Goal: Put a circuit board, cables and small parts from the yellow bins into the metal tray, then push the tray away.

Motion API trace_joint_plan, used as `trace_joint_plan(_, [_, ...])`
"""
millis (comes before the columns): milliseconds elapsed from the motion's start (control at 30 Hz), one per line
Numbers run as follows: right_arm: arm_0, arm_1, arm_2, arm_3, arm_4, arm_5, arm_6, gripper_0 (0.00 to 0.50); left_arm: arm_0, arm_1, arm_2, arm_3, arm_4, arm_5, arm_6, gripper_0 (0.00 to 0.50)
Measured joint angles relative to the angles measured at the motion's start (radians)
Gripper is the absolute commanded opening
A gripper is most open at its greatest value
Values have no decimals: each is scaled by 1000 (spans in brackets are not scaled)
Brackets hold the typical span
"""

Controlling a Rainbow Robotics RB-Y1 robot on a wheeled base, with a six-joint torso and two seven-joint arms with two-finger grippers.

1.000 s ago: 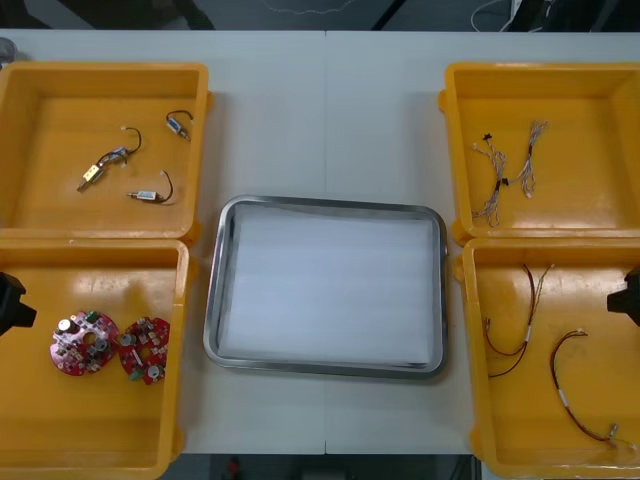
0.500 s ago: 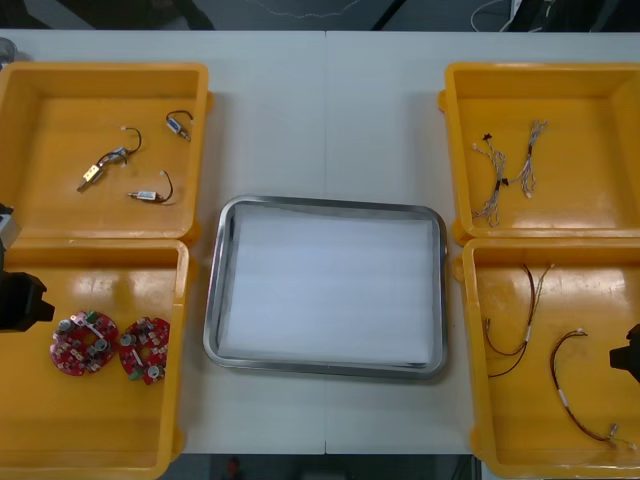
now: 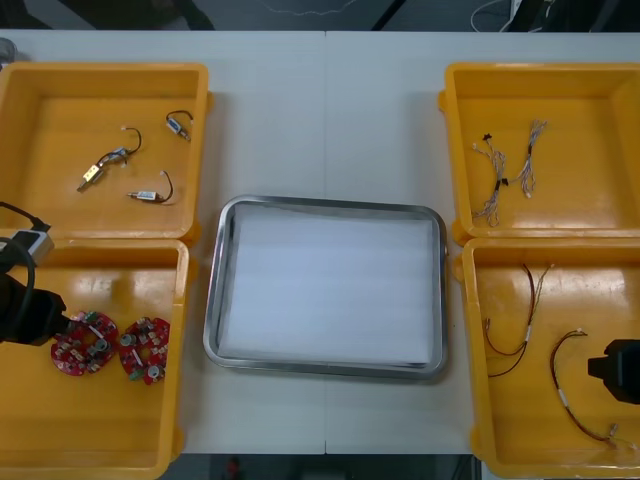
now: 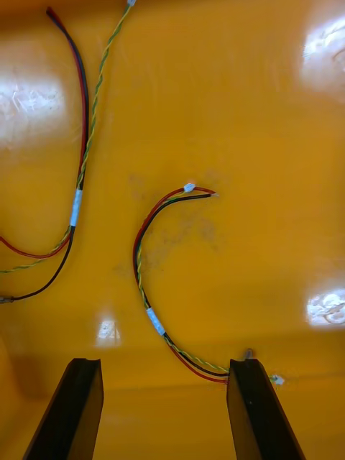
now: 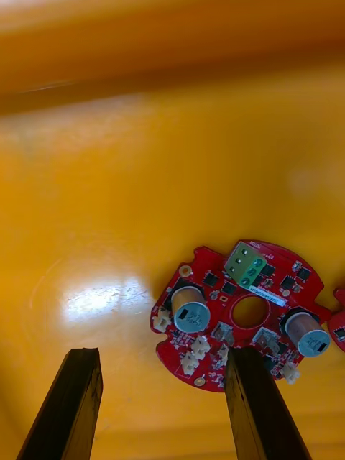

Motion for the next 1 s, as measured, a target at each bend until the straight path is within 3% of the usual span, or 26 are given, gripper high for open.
trace_joint_plan(533, [26,0,100,160,7,-174,48,500,-16,0,-107,40,-56,-71,0,500])
trace_joint_plan(867, [62,-7,157,181,33,-286,80,500,-30,0,-121,63,-58,-91,0,500])
trace_joint_plan(900, [69,-10,163,181,36,-300,80,500,-30,0,-122,64,-59,-91,0,484])
trace_joint_plan(933, [77,-12,169,181,39,-310,80,500,-31,0,-124,64,-61,-92,0,410])
trace_joint_plan(1000, [87,-15,177,181,43,-316,80,500,-31,0,-128,64,-65,-94,0,326])
